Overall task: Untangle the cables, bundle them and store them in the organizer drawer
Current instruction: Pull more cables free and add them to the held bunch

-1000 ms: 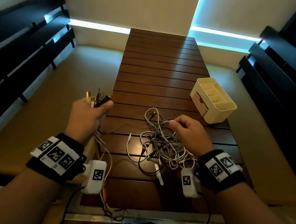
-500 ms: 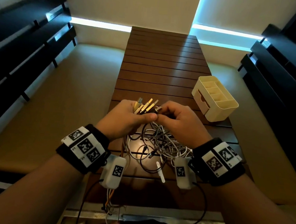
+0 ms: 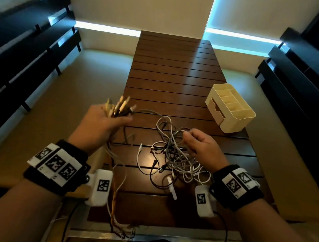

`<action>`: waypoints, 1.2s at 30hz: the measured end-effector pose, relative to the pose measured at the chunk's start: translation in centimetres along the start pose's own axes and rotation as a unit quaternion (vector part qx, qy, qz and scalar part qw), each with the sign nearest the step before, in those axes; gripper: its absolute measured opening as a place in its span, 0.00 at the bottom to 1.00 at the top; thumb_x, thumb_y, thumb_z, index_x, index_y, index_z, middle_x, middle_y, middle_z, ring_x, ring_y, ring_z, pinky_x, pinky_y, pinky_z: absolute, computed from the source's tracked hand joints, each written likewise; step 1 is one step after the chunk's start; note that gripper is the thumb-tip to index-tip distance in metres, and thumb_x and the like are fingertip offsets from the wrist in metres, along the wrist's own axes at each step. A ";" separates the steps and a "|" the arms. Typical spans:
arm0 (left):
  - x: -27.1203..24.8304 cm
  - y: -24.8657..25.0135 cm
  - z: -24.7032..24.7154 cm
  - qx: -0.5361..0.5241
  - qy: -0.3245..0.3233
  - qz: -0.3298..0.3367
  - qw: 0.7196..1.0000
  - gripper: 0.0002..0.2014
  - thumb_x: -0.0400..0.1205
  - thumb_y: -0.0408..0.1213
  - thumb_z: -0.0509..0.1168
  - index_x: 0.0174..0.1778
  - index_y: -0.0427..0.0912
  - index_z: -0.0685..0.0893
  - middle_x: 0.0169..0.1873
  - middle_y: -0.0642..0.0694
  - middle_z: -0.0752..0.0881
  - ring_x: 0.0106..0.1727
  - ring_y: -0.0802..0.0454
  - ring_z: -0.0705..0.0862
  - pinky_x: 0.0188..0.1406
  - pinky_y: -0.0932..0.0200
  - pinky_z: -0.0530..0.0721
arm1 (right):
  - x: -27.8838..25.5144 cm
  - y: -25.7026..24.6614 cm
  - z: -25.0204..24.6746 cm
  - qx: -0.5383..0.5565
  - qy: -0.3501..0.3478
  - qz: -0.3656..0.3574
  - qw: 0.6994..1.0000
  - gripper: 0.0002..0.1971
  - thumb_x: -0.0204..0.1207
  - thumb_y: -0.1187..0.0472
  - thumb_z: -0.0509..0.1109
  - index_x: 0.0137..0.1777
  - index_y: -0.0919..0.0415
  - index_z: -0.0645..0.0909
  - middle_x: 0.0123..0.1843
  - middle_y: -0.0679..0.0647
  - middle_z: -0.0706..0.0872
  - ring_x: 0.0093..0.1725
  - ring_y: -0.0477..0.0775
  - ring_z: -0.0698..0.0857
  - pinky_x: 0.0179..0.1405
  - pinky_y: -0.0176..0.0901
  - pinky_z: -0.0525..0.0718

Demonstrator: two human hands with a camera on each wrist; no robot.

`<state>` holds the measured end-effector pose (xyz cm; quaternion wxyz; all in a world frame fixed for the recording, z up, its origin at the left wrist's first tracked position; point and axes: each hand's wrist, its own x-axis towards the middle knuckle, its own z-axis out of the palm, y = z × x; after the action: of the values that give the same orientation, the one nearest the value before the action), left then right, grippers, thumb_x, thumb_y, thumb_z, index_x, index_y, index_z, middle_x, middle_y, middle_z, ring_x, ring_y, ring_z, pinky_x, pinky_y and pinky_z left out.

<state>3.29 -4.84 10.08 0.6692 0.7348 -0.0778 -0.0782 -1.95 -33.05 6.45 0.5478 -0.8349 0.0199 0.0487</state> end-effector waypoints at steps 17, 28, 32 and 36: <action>-2.1 1.4 5.0 0.078 -0.133 0.069 0.986 0.09 0.80 0.35 0.71 0.35 0.52 0.86 0.19 0.55 0.77 0.19 0.59 0.70 0.20 0.63 0.70 | -1.0 -8.0 0.4 -0.116 -0.076 -0.134 0.981 0.08 0.83 0.53 0.67 0.43 0.49 0.83 0.32 0.45 0.80 0.30 0.43 0.76 0.33 0.37 0.77; -0.9 1.5 1.3 0.227 -0.041 -0.037 0.972 0.13 0.81 0.38 0.72 0.31 0.47 0.80 0.21 0.50 0.73 0.21 0.54 0.67 0.23 0.58 0.67 | -2.0 -1.8 -1.5 -0.097 0.035 -0.019 0.995 0.10 0.86 0.51 0.64 0.46 0.49 0.85 0.37 0.42 0.87 0.37 0.42 0.84 0.40 0.45 0.80; -0.9 1.2 2.3 0.237 0.016 -0.006 0.971 0.16 0.80 0.39 0.73 0.27 0.50 0.78 0.15 0.56 0.72 0.19 0.58 0.67 0.24 0.58 0.67 | -1.8 -5.2 -2.1 -0.178 0.021 -0.052 0.982 0.09 0.84 0.49 0.67 0.44 0.47 0.86 0.40 0.49 0.87 0.41 0.51 0.86 0.43 0.46 0.85; -1.5 2.6 4.2 0.215 0.053 0.124 0.967 0.07 0.80 0.36 0.73 0.40 0.54 0.87 0.30 0.55 0.84 0.30 0.61 0.80 0.29 0.72 0.73 | -1.8 -7.2 -1.3 -0.271 -0.068 -0.047 0.959 0.09 0.83 0.48 0.68 0.43 0.48 0.85 0.37 0.45 0.86 0.34 0.41 0.83 0.34 0.33 0.77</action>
<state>0.92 -8.85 12.32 0.5028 0.8494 -0.1478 0.0628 -2.99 -31.40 13.76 0.3027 -0.9468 -0.0706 0.0836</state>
